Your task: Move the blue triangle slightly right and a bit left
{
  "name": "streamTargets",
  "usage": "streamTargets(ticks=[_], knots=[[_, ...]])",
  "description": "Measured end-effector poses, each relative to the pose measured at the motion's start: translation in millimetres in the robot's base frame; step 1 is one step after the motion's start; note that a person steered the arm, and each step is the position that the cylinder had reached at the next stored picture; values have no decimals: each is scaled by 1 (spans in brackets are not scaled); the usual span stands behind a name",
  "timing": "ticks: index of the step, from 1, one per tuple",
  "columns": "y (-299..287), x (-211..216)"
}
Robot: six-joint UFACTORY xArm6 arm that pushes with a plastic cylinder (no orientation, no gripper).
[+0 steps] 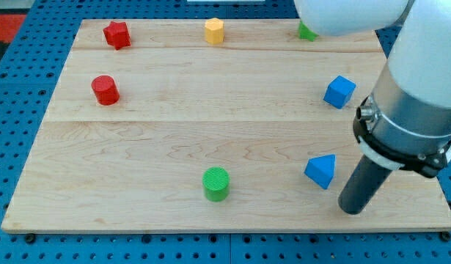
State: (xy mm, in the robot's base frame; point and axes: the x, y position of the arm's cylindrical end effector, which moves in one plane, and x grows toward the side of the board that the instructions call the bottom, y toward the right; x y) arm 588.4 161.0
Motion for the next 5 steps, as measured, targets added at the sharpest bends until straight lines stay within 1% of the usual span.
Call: streamTargets(ticks=[1, 2, 3, 5], knots=[[3, -17], [1, -57], [-55, -62], [-45, -45]])
